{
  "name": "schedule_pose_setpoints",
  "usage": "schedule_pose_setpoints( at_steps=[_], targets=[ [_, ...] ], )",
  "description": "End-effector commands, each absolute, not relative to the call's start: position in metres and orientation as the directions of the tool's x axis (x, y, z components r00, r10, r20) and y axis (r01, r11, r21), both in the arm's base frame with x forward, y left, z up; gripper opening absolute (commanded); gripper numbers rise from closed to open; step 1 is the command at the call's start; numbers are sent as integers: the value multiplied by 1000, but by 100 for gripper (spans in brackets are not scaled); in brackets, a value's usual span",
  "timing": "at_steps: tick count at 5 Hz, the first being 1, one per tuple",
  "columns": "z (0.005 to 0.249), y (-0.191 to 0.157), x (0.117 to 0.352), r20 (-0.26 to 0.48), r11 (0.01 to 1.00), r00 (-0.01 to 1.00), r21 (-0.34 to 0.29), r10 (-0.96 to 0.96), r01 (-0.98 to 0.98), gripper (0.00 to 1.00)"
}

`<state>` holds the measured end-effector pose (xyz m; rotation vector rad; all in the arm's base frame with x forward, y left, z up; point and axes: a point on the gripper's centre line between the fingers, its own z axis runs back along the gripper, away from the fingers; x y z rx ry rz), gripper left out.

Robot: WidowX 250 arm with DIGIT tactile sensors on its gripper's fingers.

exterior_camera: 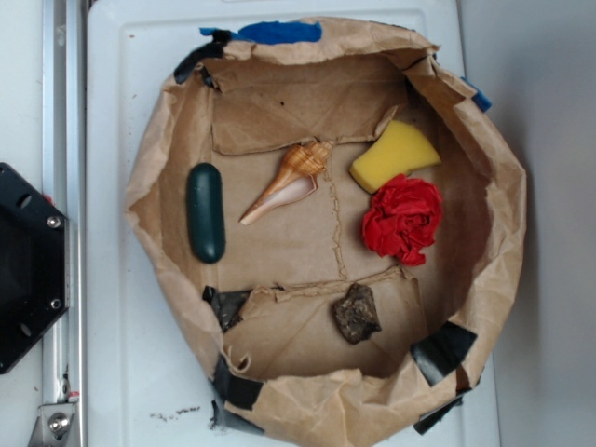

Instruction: Grab the rock.

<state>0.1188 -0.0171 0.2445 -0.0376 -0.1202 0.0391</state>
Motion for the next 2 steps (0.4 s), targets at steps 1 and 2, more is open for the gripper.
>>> schedule_pose_setpoints(
  at_steps=[1,2],
  targets=[
    [244,-17,119,119,999,992,-40,41,-37,100],
    [242,-30,148,134,997,989,-36,68,-63,100]
  ],
)
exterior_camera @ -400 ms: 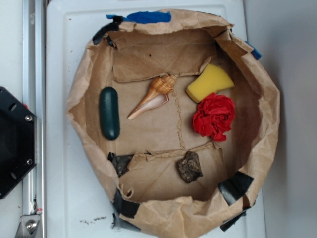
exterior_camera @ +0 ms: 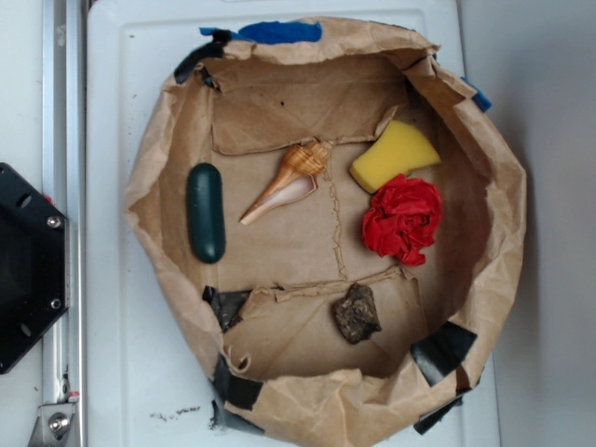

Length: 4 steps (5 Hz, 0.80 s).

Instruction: Grab the rock.

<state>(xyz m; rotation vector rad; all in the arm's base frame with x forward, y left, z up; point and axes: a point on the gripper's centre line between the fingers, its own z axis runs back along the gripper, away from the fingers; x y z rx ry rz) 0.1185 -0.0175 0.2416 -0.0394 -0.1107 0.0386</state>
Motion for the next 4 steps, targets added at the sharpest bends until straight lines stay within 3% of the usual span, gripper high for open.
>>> schedule_pose_setpoints(
  at_steps=[1,3,4],
  targets=[
    [239,-33,187,132,997,989,-48,66,-60,100],
    [224,-30,235,219,944,919,35,-328,329,100],
    [220,-16,246,265,834,803,6,-534,552,100]
  ],
)
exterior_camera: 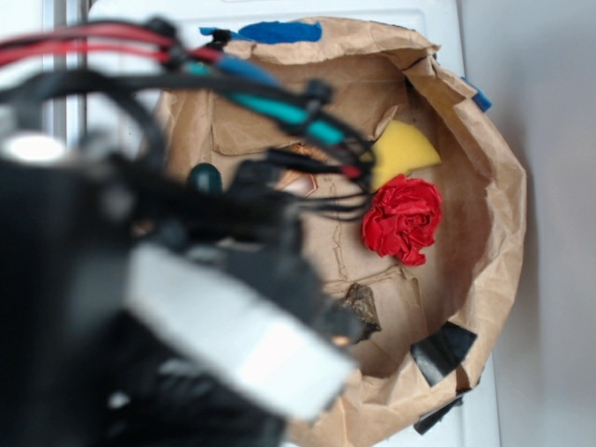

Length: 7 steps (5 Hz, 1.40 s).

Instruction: Grab the rock.

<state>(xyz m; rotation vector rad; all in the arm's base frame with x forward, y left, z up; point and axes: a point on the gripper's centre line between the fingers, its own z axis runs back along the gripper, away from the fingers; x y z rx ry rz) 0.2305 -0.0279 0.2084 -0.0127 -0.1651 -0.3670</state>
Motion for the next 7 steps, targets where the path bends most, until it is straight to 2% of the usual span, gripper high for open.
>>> schedule_pose_setpoints(
  at_steps=[1,3,4,5,6,7],
  targets=[
    [220,-16,246,265,834,803,6,-534,552,100],
    [220,-16,246,265,834,803,6,-534,552,100],
    [169,4,270,165,832,818,34,-551,554,100],
    [130,23,294,109,860,854,15,-509,511,100],
    [112,29,303,128,849,840,37,-528,528,100],
    [95,20,293,185,766,745,107,-641,633,100]
  ],
)
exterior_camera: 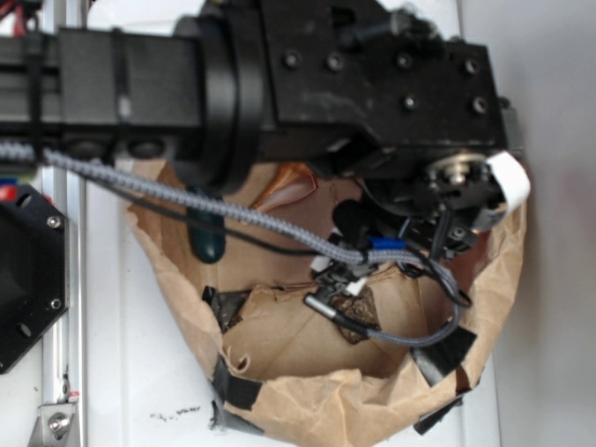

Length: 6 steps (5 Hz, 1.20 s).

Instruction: Grab the rock.

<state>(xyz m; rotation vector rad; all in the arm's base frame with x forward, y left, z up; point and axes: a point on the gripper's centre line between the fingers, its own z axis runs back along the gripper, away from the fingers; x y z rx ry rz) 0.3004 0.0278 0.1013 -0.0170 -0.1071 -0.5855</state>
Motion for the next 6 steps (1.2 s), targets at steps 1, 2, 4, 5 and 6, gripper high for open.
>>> schedule_pose_setpoints(
  at_steps=[1,2,4,5,6],
  targets=[
    [82,9,284,193,706,686,63,-702,705,100],
    [87,-4,276,213,665,651,-9,-728,746,100],
    [80,-35,275,251,651,619,67,-744,756,100],
    [74,-46,278,287,651,618,23,-731,759,100],
    [65,-48,285,261,656,627,30,-734,754,100]
  ],
)
